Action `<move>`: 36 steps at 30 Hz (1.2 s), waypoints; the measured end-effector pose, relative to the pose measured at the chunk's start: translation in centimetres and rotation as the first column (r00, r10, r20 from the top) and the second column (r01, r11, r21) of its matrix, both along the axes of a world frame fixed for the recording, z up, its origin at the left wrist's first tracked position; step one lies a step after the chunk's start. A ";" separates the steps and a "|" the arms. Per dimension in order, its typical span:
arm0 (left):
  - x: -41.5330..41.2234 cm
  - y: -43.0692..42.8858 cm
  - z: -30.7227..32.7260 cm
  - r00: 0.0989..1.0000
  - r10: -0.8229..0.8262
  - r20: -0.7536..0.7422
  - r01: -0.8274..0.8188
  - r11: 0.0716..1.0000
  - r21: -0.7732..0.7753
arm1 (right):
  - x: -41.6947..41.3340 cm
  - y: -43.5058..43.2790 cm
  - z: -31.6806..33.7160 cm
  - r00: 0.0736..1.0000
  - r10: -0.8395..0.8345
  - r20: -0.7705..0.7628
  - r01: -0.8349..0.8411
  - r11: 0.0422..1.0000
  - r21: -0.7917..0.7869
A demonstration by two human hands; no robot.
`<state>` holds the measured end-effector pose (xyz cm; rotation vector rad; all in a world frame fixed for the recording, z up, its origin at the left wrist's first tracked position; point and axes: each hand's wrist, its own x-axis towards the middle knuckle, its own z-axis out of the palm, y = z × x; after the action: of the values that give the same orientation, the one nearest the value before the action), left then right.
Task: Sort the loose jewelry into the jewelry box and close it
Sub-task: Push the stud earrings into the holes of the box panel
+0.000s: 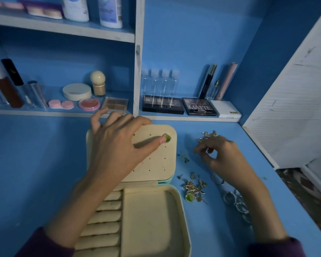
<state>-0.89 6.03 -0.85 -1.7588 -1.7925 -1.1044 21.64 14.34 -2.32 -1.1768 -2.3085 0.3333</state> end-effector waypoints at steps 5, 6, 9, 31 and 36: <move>0.0 -0.1 0.0 1.000 0.000 -0.002 0.000 1.000 -0.006 | -0.2 0.1 -0.5 0.999 0.010 0.042 -0.008 0.999 -0.046; 0.0 -0.1 0.0 1.000 -0.001 -0.004 0.001 1.000 -0.006 | -0.2 0.1 -0.5 0.999 0.015 0.049 -0.012 0.998 -0.057; 0.0 0.0 0.0 1.000 -0.006 -0.004 0.006 1.000 0.005 | -0.1 0.1 -0.6 0.998 0.031 0.061 -0.027 0.998 -0.064; -0.1 0.0 -0.2 1.000 -0.005 -0.006 0.006 1.000 0.012 | -0.1 0.6 -1.0 0.998 0.032 0.057 -0.027 0.996 -0.089; -0.2 0.0 -0.2 1.000 -0.007 -0.003 0.007 1.000 0.017 | -0.1 0.4 -0.9 0.998 0.018 0.053 -0.015 0.998 -0.067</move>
<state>-1.05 6.07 -1.01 -1.7575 -1.7710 -1.1159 21.55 14.74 -3.17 -1.2136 -2.3713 0.3918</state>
